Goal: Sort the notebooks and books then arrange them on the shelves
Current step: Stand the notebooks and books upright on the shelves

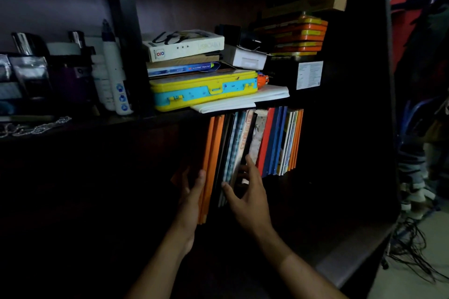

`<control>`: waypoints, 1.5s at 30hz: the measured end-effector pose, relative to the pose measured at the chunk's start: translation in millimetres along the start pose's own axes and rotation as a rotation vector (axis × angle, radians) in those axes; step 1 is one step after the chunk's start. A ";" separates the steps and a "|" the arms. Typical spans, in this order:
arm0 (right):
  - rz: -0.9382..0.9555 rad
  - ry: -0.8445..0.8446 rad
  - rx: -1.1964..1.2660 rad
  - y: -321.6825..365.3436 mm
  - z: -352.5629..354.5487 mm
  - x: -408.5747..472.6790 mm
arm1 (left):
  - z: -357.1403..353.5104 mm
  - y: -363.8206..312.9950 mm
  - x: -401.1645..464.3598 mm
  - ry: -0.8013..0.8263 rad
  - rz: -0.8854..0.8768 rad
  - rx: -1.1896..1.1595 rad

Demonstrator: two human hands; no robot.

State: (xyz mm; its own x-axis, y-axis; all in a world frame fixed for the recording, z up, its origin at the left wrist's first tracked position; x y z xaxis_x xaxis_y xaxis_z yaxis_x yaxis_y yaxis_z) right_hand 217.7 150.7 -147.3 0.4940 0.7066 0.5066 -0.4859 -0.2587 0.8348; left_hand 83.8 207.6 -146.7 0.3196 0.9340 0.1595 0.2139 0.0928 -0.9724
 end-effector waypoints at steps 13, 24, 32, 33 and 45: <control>0.000 0.317 0.362 12.3 -22.3 13.2 | 2.3 -4.8 -0.2 -0.175 -0.201 0.149; 0.128 0.759 0.459 46.7 -64.0 -17.9 | 77.7 -46.3 -60.5 -0.319 -0.111 0.273; 0.404 1.114 0.388 77.2 -162.5 -34.8 | 154.4 -72.7 -119.3 -0.744 -0.160 0.120; 0.448 1.149 0.360 75.2 -165.1 -35.7 | 156.7 -71.9 -122.5 -0.781 -0.161 0.095; 0.291 1.106 0.237 94.5 -188.7 -116.3 | 201.9 -83.4 -146.9 -0.931 -0.174 0.024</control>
State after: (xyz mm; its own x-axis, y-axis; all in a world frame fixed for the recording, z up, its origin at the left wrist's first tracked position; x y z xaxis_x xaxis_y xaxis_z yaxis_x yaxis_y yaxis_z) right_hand -21.8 168.4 -168.0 -0.5683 0.7587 0.3185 -0.2732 -0.5390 0.7967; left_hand -167.4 132.2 -123.4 -0.5821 0.8053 0.1128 0.1671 0.2542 -0.9526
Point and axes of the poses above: each hand's wrist, its own x-axis towards the middle knuckle, its own z-axis out of the back of the hand, y = z × x, the point moved 1 cm from there along x, towards the middle knuckle, and after that the axes turned 1 degree about -y, right-handed, at the moved point
